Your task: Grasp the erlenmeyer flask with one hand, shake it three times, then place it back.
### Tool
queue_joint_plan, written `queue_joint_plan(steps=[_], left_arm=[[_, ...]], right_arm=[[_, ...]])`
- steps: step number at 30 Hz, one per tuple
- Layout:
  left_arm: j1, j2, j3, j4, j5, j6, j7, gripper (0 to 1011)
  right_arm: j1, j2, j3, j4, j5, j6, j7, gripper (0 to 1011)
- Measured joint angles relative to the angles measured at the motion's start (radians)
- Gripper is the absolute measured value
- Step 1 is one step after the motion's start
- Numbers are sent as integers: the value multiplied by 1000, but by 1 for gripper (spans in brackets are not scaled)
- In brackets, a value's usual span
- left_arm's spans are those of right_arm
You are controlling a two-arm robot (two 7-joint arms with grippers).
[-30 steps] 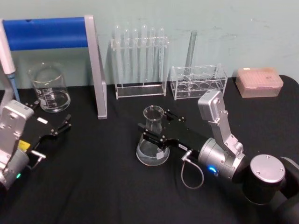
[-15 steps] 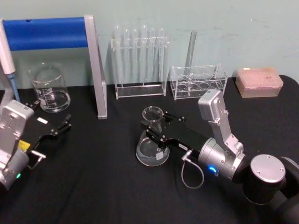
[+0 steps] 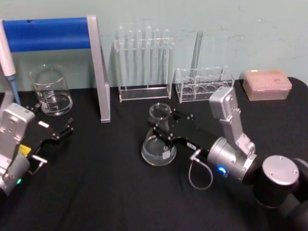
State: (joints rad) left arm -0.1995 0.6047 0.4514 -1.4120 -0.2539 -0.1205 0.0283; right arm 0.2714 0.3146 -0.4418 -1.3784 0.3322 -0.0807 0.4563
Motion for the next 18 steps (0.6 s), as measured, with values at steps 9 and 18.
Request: queue_joint_plan(steps=[9, 18], left_arm=[[0, 0, 0, 0, 0, 0, 0, 1001], [0, 0, 0, 0, 0, 0, 0, 1001]], right_arm=[[-18, 15, 40, -98, 36, 40, -14, 449], [-30, 36, 55, -173, 69, 87, -25, 449]])
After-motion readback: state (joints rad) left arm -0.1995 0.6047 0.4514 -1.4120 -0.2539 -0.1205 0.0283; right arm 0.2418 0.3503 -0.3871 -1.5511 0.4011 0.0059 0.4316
